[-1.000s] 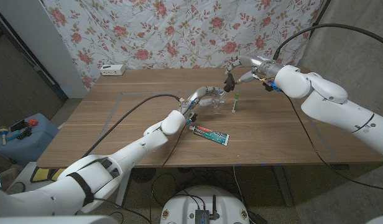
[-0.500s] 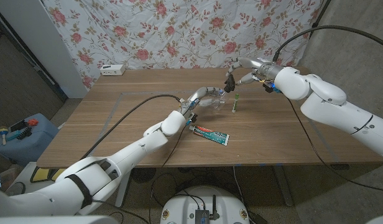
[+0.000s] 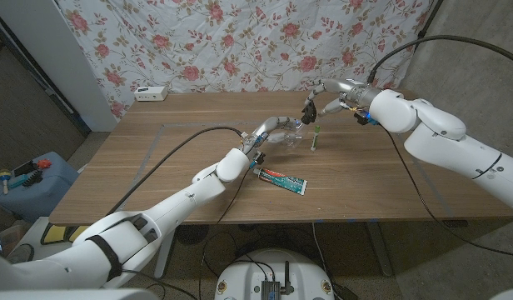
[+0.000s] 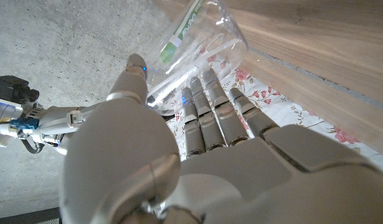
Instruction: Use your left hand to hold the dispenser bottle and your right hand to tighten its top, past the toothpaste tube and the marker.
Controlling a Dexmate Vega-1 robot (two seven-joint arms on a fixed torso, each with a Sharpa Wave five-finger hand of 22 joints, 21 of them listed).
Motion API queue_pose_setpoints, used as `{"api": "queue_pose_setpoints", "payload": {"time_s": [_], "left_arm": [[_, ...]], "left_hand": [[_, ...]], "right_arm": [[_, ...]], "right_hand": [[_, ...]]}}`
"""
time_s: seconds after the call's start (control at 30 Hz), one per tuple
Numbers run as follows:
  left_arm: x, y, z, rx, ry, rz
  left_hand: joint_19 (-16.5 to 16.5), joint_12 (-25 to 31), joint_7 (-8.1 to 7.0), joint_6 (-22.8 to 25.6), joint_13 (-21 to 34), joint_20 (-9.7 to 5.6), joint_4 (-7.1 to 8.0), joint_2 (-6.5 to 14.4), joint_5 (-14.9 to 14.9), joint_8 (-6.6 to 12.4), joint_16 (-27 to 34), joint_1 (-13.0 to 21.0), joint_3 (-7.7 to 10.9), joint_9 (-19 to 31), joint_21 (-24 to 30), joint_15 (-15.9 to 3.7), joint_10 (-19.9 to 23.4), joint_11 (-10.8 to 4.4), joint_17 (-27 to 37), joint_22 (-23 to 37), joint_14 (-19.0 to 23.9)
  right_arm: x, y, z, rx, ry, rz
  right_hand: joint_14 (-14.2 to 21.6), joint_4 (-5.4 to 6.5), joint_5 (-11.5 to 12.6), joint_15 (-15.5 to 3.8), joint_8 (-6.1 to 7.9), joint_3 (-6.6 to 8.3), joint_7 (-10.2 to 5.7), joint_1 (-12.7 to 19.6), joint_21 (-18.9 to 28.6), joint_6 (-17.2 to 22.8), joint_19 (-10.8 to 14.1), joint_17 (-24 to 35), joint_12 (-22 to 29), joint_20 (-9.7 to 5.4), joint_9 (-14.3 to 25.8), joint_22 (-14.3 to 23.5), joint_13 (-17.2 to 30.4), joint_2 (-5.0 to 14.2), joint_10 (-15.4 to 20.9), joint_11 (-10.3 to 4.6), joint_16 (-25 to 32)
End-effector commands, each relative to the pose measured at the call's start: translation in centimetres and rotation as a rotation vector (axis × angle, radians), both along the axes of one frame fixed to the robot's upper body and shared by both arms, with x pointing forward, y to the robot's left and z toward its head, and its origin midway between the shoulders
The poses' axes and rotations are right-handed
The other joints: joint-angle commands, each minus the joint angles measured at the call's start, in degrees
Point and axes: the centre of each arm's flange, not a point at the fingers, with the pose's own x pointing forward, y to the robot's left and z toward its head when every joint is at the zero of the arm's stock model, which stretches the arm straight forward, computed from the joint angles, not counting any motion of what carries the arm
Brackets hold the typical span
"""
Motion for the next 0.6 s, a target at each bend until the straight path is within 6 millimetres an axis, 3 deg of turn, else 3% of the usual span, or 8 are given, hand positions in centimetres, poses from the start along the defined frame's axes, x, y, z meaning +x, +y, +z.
{"api": "queue_pose_setpoints", "payload": {"time_s": [0.03,0.6], "left_arm": [[0.00,-0.06,0.15,0.003,-0.004,0.000],[0.36,-0.10,0.04,-0.003,-0.004,0.003]], "left_hand": [[-0.2,0.4,-2.10,2.9,0.3,-3.44,3.73,2.8,0.3,0.38,0.4,-2.1,4.30,0.1,0.0,-4.28,0.2,-0.36,0.2,0.1,0.4],[-0.3,0.4,-2.06,2.9,0.2,-3.43,3.72,2.9,0.4,0.38,0.3,-2.1,4.36,0.1,0.0,-4.30,0.2,-0.42,0.2,0.1,0.4]], "right_arm": [[0.48,-0.01,0.20,0.001,0.067,-0.003],[0.90,0.04,0.69,0.007,0.153,-0.022]], "right_hand": [[-0.5,0.50,-0.1,0.48,-0.04,-0.11,-0.12,-0.6,-0.1,0.1,-0.2,0.3,0.1,0.08,0.0,0.0,0.2,-0.14,0.0,0.64,0.1],[-1.9,1.56,-0.3,2.26,-1.77,-1.51,-0.04,-3.6,-0.2,-2.5,-0.8,0.7,-0.5,0.96,-0.5,0.1,0.3,-0.43,-1.9,3.10,0.0]]}}
